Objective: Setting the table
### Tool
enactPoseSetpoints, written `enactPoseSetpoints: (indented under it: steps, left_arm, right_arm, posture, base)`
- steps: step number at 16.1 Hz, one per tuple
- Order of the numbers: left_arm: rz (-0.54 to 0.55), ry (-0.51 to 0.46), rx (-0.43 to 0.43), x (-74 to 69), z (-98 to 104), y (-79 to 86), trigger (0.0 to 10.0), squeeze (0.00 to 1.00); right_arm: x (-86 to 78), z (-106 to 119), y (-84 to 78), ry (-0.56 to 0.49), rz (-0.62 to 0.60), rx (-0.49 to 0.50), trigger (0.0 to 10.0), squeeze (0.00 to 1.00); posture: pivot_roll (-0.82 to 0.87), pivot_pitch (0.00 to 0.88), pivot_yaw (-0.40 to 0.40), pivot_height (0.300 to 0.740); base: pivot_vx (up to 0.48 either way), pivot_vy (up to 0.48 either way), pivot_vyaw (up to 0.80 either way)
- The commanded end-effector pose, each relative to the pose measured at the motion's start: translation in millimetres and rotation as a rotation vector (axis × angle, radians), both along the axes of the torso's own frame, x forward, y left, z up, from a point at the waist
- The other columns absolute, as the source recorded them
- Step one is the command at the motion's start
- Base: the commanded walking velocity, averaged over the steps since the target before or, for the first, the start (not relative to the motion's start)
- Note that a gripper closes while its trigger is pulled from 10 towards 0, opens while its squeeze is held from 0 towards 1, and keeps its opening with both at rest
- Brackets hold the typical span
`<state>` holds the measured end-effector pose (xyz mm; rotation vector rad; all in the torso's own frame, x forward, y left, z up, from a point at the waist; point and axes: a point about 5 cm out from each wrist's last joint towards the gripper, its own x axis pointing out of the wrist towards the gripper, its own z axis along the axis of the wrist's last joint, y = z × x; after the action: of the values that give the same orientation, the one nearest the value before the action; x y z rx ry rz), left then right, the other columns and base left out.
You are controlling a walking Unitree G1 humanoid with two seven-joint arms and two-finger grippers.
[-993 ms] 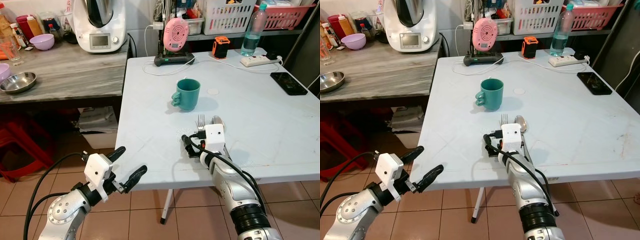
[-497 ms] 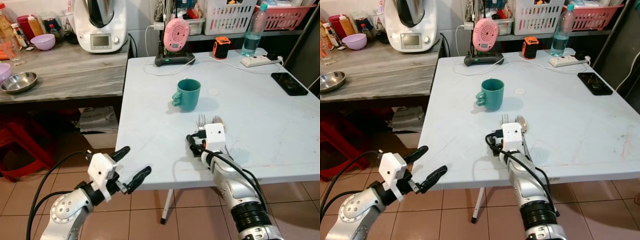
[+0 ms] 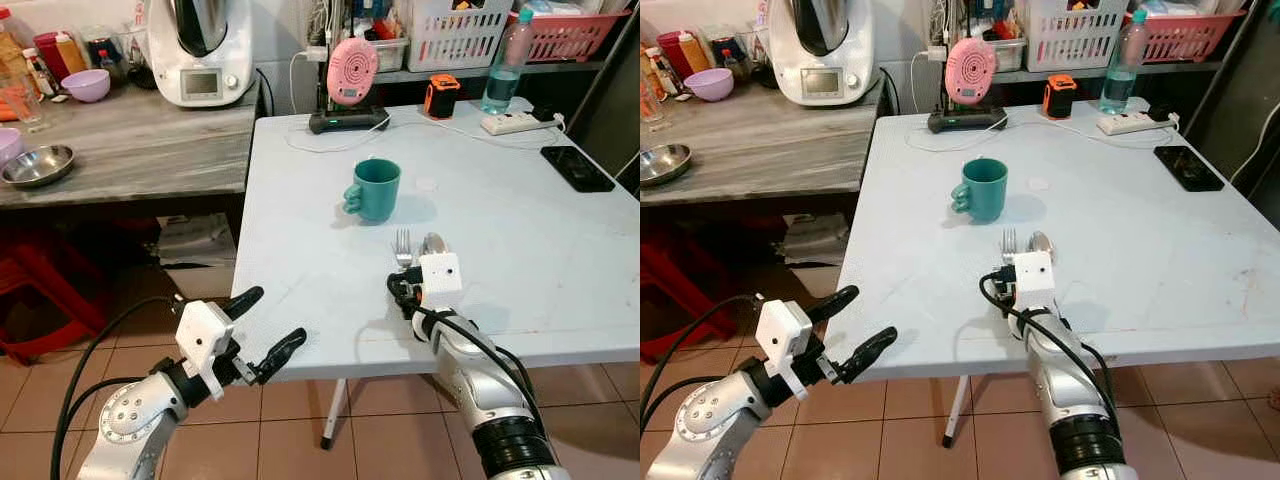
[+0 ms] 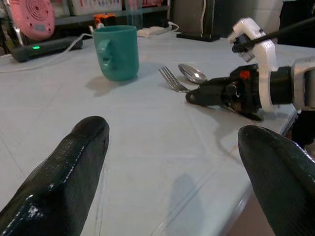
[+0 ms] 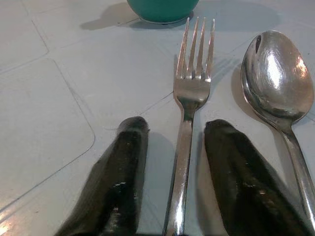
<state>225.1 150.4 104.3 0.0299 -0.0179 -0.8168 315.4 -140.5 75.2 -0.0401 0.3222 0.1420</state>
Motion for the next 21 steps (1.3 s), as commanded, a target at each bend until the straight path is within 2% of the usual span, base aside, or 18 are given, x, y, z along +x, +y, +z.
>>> enactPoseSetpoints:
  steps: [1,9,16,18,21]
  left_arm:
    - [-0.038,-0.002,0.018,0.1,3.9,-1.8,10.0,0.00]
    - [-0.074,0.081,0.043,-1.4,-19.8,1.6,10.0,0.00]
    - [-0.069,0.064,0.044,0.4,-15.9,8.3,10.0,0.00]
    - [-0.027,0.041,0.047,3.1,-11.1,9.2,10.0,0.00]
    - [0.163,0.013,0.052,17.8,-7.6,15.6,10.0,0.00]
  right_arm:
    - [-16.3,-31.7,-8.5,0.153,-0.030,-0.014,0.0,0.00]
    - [-16.0,-33.1,-10.4,0.157,-0.035,-0.016,0.0,0.00]
    - [-12.3,-30.7,-10.5,0.140,-0.047,0.005,0.0,0.00]
    - [-10.1,-24.5,-10.0,0.107,-0.092,0.065,0.0,0.00]
    - [-10.4,-10.4,-18.3,0.024,-0.207,0.132,0.0,0.00]
  posture:
    - [0.05,0.026,0.078,0.740]
    - [0.05,0.018,0.074,0.740]
    - [0.05,0.004,0.075,0.740]
    - [0.06,0.000,0.078,0.740]
    - [0.06,0.000,0.078,0.740]
  base:
    - [0.000,0.000,0.00]
    - [0.000,0.000,0.00]
    - [0.000,0.000,0.00]
    - [0.000,0.000,0.00]
    - [0.000,0.000,0.00]
